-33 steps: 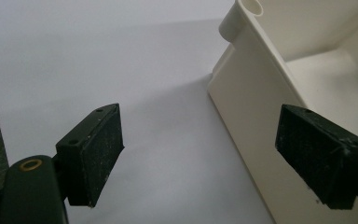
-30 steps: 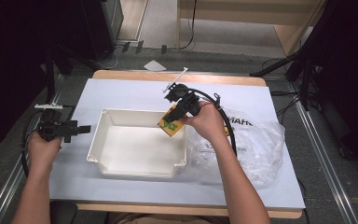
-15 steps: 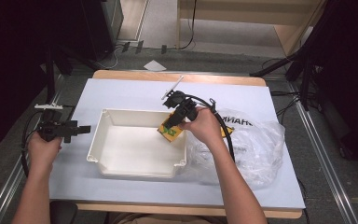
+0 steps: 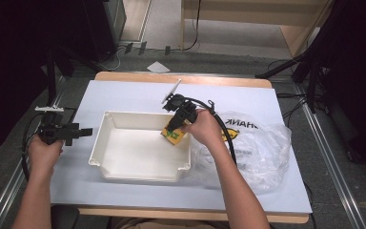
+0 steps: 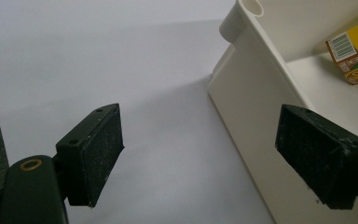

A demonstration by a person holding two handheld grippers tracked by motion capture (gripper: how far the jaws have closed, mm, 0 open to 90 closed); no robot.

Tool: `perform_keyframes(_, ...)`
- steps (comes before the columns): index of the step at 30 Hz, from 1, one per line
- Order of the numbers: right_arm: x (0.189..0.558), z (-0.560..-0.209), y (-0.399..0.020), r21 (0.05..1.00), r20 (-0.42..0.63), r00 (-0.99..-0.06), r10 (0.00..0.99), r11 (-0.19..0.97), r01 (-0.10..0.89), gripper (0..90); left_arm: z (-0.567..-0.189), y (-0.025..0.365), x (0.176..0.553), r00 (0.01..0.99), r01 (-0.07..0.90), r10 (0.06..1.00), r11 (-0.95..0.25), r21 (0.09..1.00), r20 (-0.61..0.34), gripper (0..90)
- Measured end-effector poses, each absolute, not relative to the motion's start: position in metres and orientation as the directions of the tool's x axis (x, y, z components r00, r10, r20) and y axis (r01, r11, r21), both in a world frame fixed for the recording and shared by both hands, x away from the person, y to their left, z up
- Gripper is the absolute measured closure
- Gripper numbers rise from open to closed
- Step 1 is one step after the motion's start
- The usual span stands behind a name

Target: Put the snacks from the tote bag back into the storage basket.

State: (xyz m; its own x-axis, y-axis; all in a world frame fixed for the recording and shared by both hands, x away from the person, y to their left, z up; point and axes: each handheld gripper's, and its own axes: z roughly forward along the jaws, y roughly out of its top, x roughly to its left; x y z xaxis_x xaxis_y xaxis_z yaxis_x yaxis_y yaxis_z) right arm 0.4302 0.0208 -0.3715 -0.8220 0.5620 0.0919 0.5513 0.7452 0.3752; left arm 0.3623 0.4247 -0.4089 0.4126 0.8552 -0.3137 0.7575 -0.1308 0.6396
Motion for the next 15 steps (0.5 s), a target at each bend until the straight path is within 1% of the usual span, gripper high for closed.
perform_keyframes(15,0.436,-0.376,0.032,0.389,0.108,-0.827,0.552,0.742,0.546,52.3,-0.409,0.426,0.362,0.409,0.758,0.856,-0.127,0.64,-0.315,15.7)
